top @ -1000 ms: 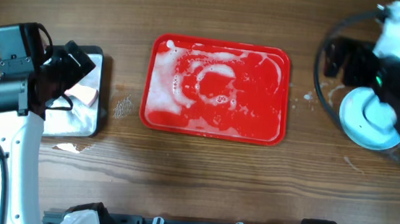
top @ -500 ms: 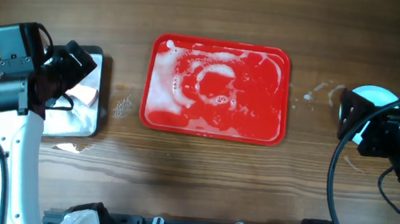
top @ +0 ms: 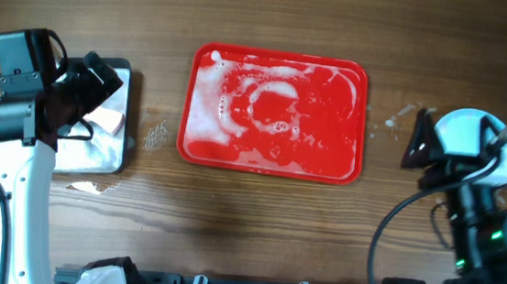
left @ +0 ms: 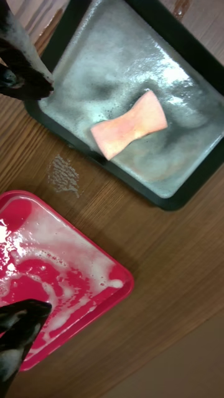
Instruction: Clean dirty plates on tray and stack at the side
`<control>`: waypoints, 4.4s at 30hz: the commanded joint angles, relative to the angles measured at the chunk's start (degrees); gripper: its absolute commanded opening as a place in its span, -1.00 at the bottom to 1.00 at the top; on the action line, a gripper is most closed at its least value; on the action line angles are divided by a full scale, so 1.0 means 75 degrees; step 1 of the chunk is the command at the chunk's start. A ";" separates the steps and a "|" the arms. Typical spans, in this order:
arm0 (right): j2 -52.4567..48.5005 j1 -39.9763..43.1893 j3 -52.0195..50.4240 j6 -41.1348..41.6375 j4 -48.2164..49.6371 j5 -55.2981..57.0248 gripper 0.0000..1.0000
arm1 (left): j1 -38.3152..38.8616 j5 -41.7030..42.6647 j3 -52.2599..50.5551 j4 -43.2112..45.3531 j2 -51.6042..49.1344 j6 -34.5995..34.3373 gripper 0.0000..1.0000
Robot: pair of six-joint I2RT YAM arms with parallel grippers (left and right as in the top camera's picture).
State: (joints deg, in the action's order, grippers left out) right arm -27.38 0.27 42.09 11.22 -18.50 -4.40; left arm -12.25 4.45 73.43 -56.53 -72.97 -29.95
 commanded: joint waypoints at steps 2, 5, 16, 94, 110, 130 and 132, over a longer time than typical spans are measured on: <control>0.1227 -0.0280 -0.2247 0.0332 0.1169 0.0079 1.00 | 0.0041 0.0082 -0.0026 0.0017 -0.0015 -0.0093 1.00; 0.1929 -0.0411 -0.3381 0.0323 0.1772 0.0085 0.99 | 0.0041 0.0082 -0.0026 0.0017 -0.0015 -0.0093 1.00; 0.3552 -0.0463 -0.5453 0.0737 0.2856 0.0131 1.00 | 0.0041 0.0082 -0.0026 0.0017 -0.0015 -0.0093 1.00; 0.3622 -0.0487 -0.5572 0.0527 0.2483 0.0079 0.99 | 0.1049 0.0178 -0.9748 0.8515 0.9707 0.2804 1.00; 0.3622 -0.0487 -0.5572 0.0527 0.2483 0.0079 0.99 | 0.1055 0.0341 -0.9748 0.7018 0.9707 0.3512 1.00; 0.3622 -0.0487 -0.5572 0.0530 0.2483 0.0079 0.99 | 0.1055 0.0344 -0.9748 0.7018 0.9707 0.3512 1.00; 0.3622 -0.0487 -0.5572 0.0527 0.2483 0.0079 0.99 | 0.1055 0.0341 -0.9748 0.7018 0.9707 0.3512 1.00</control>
State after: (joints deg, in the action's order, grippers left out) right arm -0.89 -2.96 0.38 15.55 0.01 -3.81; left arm -4.60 5.96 0.60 -3.68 -0.78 -4.56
